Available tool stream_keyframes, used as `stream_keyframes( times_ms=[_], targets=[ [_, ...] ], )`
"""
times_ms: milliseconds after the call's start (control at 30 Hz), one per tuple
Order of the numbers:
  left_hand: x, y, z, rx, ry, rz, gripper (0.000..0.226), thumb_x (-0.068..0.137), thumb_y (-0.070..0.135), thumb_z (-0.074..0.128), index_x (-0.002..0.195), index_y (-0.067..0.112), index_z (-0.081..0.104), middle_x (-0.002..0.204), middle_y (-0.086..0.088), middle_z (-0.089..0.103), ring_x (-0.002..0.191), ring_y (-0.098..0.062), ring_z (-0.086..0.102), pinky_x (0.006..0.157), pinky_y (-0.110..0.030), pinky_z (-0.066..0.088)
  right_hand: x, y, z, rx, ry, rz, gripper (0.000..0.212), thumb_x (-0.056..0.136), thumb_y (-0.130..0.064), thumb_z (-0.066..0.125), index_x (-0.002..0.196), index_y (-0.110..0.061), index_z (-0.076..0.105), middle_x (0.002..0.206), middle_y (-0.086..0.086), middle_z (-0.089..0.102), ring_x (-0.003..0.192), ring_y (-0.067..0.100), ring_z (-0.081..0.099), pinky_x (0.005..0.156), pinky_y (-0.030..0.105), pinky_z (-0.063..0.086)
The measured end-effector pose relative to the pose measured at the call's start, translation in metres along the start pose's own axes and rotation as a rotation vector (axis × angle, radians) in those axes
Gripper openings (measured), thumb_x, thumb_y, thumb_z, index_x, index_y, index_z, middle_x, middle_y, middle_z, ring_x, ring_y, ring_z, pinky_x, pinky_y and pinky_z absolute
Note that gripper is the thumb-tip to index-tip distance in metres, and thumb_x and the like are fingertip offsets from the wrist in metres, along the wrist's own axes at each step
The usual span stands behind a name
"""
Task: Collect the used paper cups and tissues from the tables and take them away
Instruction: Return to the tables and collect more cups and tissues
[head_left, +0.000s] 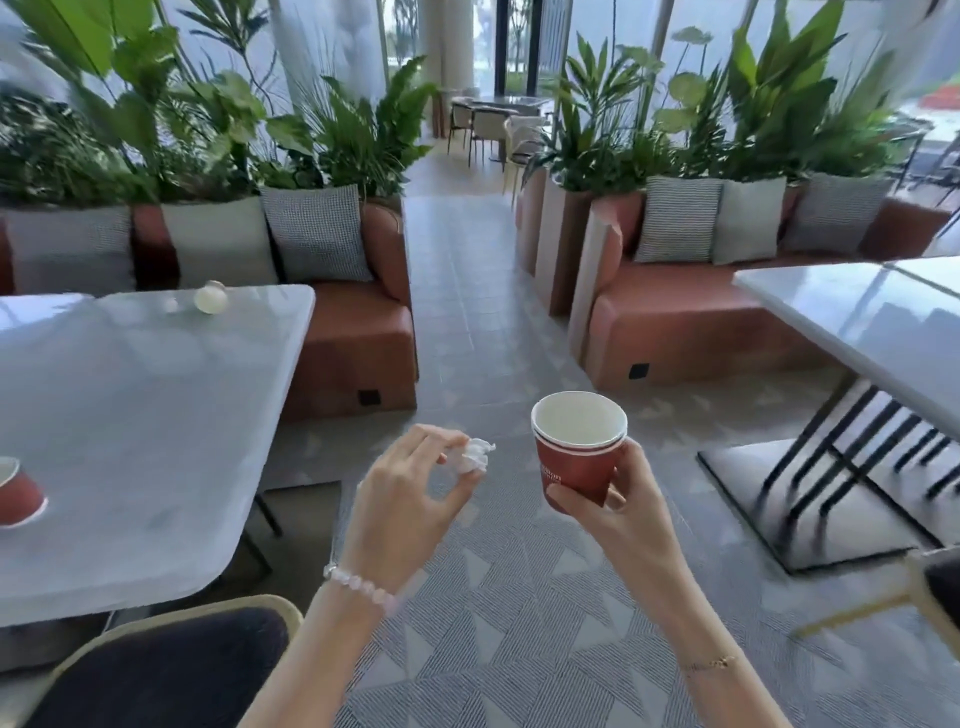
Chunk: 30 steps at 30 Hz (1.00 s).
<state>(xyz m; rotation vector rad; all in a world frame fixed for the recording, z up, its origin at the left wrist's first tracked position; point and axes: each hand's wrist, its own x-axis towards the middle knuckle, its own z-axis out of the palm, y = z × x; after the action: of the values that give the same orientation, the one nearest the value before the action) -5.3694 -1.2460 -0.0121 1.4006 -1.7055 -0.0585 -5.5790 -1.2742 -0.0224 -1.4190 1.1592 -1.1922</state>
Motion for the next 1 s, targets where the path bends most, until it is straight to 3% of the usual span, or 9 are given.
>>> stream_keyframes(
  times_ms=[233,367,567,667,1000],
  targets=[
    [0.056,-0.066,0.028,0.093,0.052,-0.096,0.031,0.080,0.045,0.060,0.098,0.021,0.065,0.097,0.014,0.061,0.077,-0.001,0.057,0.069,-0.025,0.054,0.106,0.019,0.033,0.007,-0.137,-0.009,0.061,0.070,-0.006,0.081,0.119,-0.026,0.051,0.105,-0.008,0.067,0.093,0.004,0.065,0.076,0.018,0.051],
    [0.106,-0.113,0.042,0.111,0.098,-0.150,0.026,0.080,0.038,0.070,0.097,0.021,0.065,0.096,0.013,0.062,0.076,-0.002,0.058,0.067,-0.027,0.055,0.179,0.029,0.063,0.009,-0.181,-0.025,0.059,0.070,-0.004,0.080,0.118,-0.023,0.052,0.104,-0.007,0.067,0.091,0.002,0.065,0.075,0.015,0.050],
    [0.183,-0.183,0.041,0.152,0.117,-0.186,0.033,0.082,0.049,0.062,0.098,0.020,0.065,0.096,0.011,0.063,0.079,-0.001,0.059,0.070,-0.010,0.049,0.289,0.031,0.116,0.029,-0.257,0.008,0.061,0.070,-0.004,0.080,0.119,-0.024,0.051,0.105,-0.003,0.068,0.089,0.004,0.067,0.073,0.016,0.051],
    [0.214,-0.214,0.035,0.188,0.146,-0.208,0.035,0.081,0.047,0.062,0.099,0.018,0.066,0.097,0.010,0.064,0.080,-0.003,0.060,0.071,-0.018,0.053,0.333,0.031,0.145,0.042,-0.310,0.009,0.062,0.070,-0.004,0.080,0.121,-0.023,0.050,0.105,-0.004,0.067,0.089,0.005,0.068,0.072,0.016,0.052],
    [0.278,-0.298,0.015,0.383,0.303,-0.328,0.026,0.077,0.032,0.070,0.098,0.019,0.063,0.094,0.009,0.063,0.080,-0.007,0.060,0.067,-0.023,0.052,0.451,0.031,0.244,0.065,-0.558,-0.028,0.059,0.072,-0.001,0.077,0.121,-0.020,0.050,0.103,-0.005,0.067,0.086,-0.003,0.065,0.072,0.010,0.049]
  ],
)
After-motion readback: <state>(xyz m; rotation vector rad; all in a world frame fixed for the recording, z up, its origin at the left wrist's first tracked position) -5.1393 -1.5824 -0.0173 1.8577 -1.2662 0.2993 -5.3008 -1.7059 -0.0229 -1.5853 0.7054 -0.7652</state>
